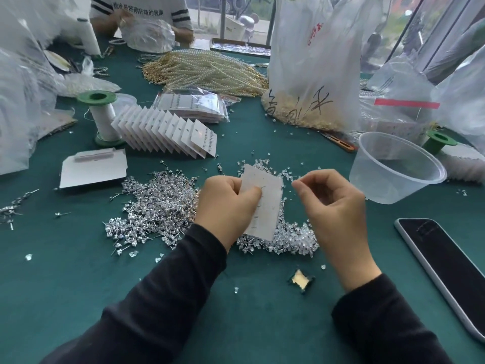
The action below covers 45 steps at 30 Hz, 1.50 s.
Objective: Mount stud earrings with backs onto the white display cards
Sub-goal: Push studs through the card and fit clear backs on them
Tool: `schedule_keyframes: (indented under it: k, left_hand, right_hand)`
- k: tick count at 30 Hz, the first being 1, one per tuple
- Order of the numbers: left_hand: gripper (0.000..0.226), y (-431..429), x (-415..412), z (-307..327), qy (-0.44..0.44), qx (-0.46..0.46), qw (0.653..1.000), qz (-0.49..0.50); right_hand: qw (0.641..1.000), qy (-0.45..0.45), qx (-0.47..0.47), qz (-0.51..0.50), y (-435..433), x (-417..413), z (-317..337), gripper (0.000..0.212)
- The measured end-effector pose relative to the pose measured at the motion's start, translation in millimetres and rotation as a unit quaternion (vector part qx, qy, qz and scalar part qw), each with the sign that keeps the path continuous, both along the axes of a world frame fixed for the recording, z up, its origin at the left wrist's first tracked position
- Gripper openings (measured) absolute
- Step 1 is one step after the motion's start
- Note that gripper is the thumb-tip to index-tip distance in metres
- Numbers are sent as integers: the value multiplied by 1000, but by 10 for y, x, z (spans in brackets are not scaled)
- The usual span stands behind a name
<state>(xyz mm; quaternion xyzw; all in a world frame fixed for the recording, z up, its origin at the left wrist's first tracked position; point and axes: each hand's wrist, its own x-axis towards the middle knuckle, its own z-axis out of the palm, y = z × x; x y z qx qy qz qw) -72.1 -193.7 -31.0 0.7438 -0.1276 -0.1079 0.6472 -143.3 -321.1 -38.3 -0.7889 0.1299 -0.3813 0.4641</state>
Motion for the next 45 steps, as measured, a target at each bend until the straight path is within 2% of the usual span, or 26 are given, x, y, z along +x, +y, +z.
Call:
schedule_keyframes:
  k: [4,8,19,27,45]
  left_hand:
    - [40,-13,-59,-11,-96,53,994,1]
    - [30,-23,-84,-26,-156,91,983,15]
    - [37,-30,-110,-17,-209,124,970,30]
    - [36,-22,-110,-11,-215,113,970,26]
    - [33,-26,-115,-40,-246,138,959,19]
  right_hand:
    - [996,-46,-54,63,174,-8,2,14]
    - [995,-22,-73,69,187,19,-42,12]
    - [994,-27,-60,85,176,-9,-46,13]
    - [994,-33,-55,93,185,-8,-41,15]
    - [991,-16,-107,76,198,-34,-88,10]
